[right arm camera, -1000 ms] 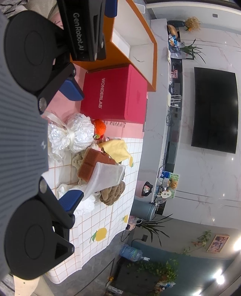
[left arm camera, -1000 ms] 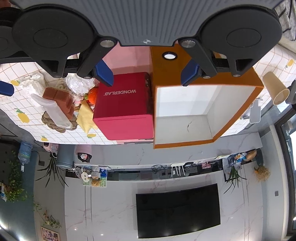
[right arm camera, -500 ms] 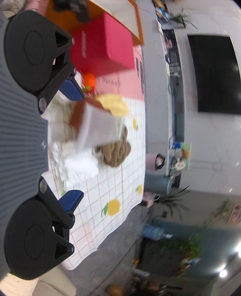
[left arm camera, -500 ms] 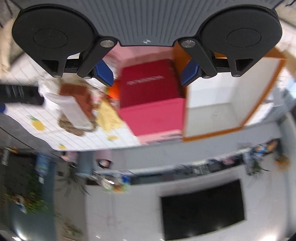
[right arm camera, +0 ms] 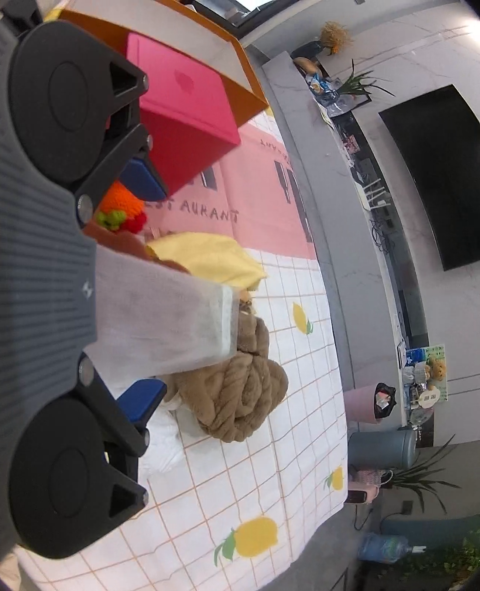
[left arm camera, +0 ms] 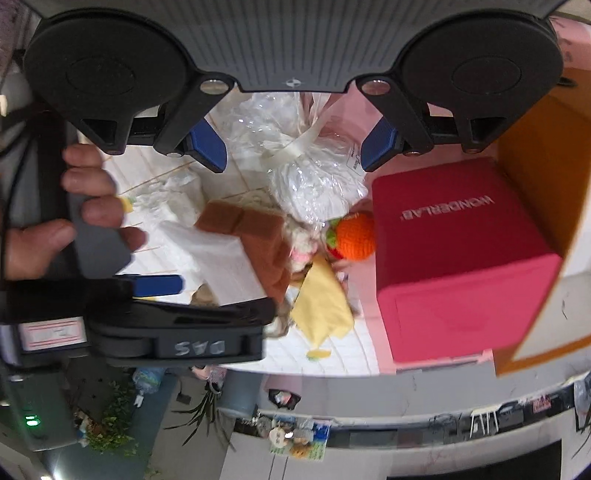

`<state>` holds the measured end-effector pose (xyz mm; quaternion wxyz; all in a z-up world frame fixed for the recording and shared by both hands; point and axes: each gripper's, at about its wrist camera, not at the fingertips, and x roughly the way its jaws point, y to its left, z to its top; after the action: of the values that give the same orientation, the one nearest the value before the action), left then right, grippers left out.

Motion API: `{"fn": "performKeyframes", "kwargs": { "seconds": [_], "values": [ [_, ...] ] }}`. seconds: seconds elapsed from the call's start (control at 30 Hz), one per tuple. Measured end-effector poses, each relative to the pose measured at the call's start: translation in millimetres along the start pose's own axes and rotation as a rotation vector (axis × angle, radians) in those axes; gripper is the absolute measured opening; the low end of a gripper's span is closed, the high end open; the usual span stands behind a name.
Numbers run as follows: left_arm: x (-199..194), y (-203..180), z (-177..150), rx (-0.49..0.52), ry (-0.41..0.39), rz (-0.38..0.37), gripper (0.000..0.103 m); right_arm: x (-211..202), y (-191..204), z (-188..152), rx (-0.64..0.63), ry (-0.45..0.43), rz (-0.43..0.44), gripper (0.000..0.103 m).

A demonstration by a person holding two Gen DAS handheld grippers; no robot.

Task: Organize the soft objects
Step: 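Grasp the clear plastic bag with the right tool while the left tool grasps the white-wrapped bundle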

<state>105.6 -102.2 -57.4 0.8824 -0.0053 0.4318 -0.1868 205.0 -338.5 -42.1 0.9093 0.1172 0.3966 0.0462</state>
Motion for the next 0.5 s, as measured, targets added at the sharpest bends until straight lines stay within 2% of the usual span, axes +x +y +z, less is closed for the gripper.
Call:
{"fn": "performKeyframes", "kwargs": {
  "seconds": [0.07, 0.13, 0.2, 0.27, 0.37, 0.43, 0.5],
  "values": [
    [10.1, 5.2, -3.8, -0.026, 0.030, 0.002, 0.097, 5.6, -10.3, -3.2, 0.049, 0.017, -0.011, 0.100],
    [15.8, 18.0, -10.0, -0.063, 0.055, -0.060, 0.097, 9.7, -20.2, -4.2, 0.103, 0.038, 0.014, 0.100],
    [18.9, 25.8, -14.8, -0.099, 0.051, -0.106, 0.097, 11.2, -26.8, -5.1, 0.148, 0.026, 0.053, 0.100],
    [24.2, 32.2, -18.1, -0.116, 0.028, -0.124, 0.097, 14.0, -26.5, -5.5, 0.158, 0.037, 0.049, 0.100],
    [29.7, 39.9, -21.5, -0.116, 0.031, -0.156, 0.096, 21.2, -26.2, -8.0, 0.172, 0.077, 0.071, 0.087],
    [33.2, 35.8, -23.9, -0.095, 0.015, -0.144, 0.096, 23.8, -27.1, -12.1, 0.182, 0.085, 0.095, 0.078],
    [31.3, 34.5, -26.3, -0.062, 0.003, -0.147, 0.086, 20.6, -28.5, -15.0, 0.198, 0.063, 0.121, 0.066]
  ]
}}
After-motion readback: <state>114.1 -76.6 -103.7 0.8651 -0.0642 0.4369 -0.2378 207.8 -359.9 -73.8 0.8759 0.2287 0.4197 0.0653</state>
